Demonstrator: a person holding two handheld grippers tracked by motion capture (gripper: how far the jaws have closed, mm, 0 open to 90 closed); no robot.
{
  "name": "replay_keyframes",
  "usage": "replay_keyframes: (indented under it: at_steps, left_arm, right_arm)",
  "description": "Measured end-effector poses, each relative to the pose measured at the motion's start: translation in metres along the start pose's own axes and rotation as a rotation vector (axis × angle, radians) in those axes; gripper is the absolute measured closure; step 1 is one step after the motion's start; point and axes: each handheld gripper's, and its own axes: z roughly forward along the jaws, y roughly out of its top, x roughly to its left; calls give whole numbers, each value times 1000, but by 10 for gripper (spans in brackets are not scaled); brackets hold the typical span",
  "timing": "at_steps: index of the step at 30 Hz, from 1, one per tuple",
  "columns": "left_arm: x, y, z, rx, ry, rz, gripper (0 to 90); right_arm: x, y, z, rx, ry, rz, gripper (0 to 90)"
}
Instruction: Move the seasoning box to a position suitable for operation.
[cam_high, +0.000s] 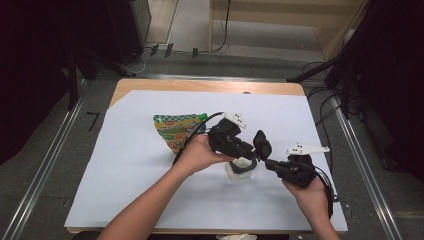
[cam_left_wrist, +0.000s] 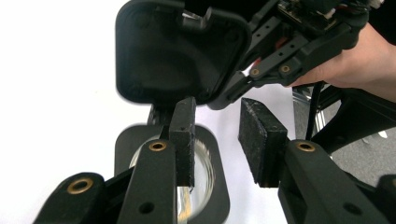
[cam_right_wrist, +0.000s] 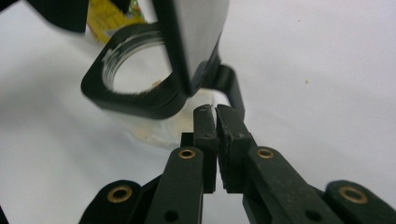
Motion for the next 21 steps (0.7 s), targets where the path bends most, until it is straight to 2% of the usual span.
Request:
replay_keyframes:
  at_steps: [7, 9, 11, 14, 15, 16, 18, 20, 21]
  left_arm:
    - [2, -13, -13, -26, 7, -10, 691]
    - [2, -17, -17, -23, 22, -8, 689]
    - [4, -24, -24, -16, 15, -42, 661]
    - [5, -30, -29, -22, 15, -41, 650]
    - [5, -35, -34, -19, 16, -59, 619]
    - [5, -35, -34, -19, 16, -59, 601]
    - [6, -43, -41, -40, 5, -79, 569]
    - [5, -45, -43, -46, 8, -87, 532]
    - [3, -48, -47, -33, 33, -76, 519]
  right_arm:
    - [13, -7, -5, 11, 32, 1, 876]
    - [18, -9, -6, 13, 46, -6, 867]
    - [28, -10, -7, 12, 82, -25, 851]
    - [36, -10, -6, 13, 98, -46, 845]
    - [43, -10, -4, 18, 115, -66, 829]
    - [43, -10, -4, 18, 115, -66, 829]
    - [52, -8, 0, 17, 147, -86, 807]
    - [54, -7, 1, 14, 157, -93, 796]
    - [58, -5, 3, 9, 176, -100, 780]
